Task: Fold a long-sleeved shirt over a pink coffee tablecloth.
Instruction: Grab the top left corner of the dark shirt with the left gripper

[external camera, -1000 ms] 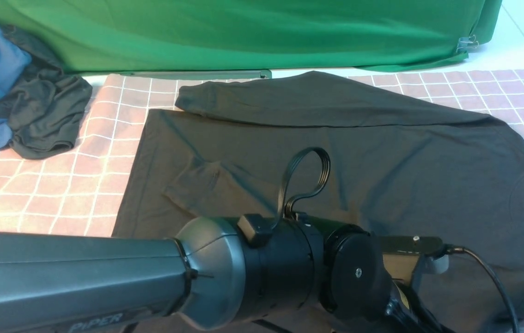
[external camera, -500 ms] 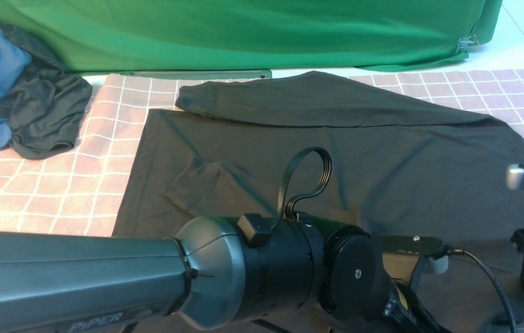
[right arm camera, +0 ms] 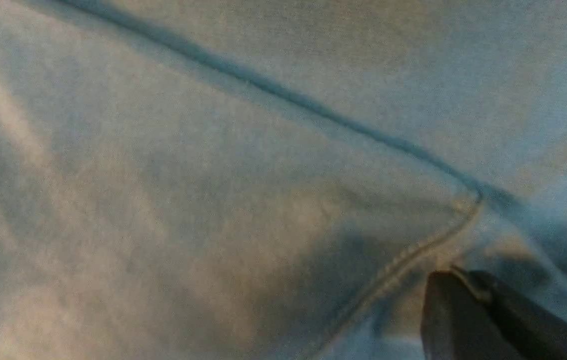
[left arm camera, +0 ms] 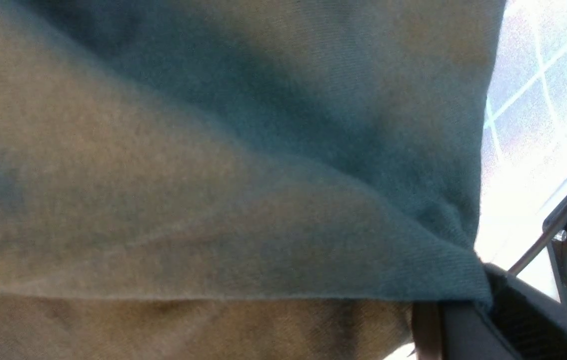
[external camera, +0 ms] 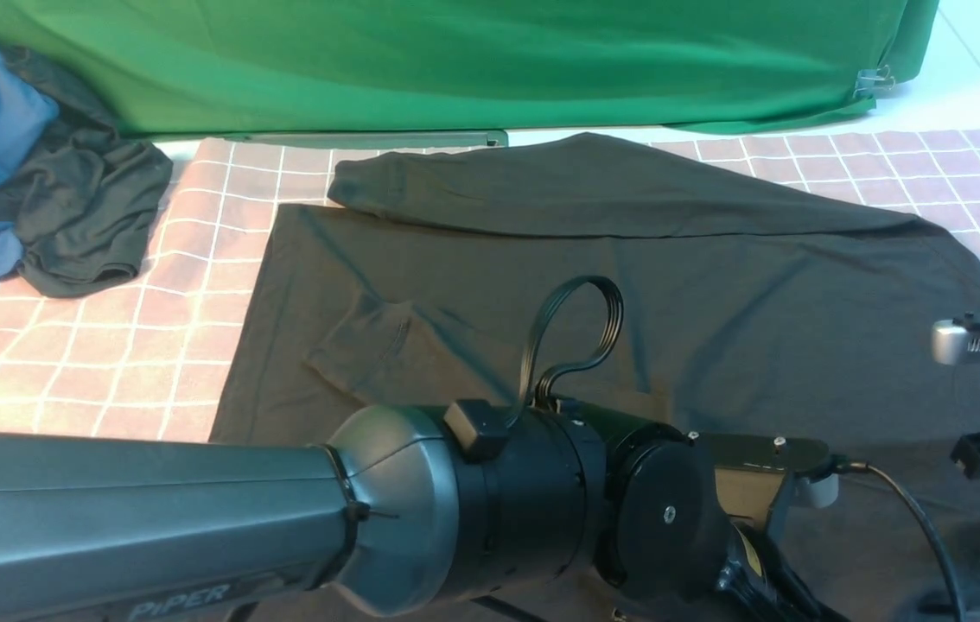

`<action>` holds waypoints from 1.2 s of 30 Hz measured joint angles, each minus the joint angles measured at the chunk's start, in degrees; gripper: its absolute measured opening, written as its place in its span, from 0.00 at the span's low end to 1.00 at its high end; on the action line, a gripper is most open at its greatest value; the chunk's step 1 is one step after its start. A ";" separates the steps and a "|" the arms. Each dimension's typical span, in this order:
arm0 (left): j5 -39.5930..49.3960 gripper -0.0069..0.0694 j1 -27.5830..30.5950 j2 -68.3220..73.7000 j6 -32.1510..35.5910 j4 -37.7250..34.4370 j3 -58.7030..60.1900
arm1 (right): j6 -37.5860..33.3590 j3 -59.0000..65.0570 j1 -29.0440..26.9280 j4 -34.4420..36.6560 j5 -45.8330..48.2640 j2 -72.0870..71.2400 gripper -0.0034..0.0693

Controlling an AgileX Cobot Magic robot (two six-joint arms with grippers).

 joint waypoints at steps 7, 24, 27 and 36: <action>-0.24 0.13 0.00 0.10 -0.04 -0.42 1.67 | 2.15 -0.29 -1.17 -2.98 -0.70 -2.90 0.10; -0.30 0.13 -0.01 3.44 0.27 -0.91 1.72 | -1.36 -0.36 -1.35 -1.59 -5.39 2.78 0.65; -0.40 0.13 -0.01 3.44 0.34 -0.91 1.72 | -1.51 -0.40 -1.35 -1.38 -4.85 4.20 0.54; -0.83 0.13 -0.01 3.44 0.36 -0.91 1.72 | -2.82 -0.58 -1.35 -1.01 -2.07 4.31 0.10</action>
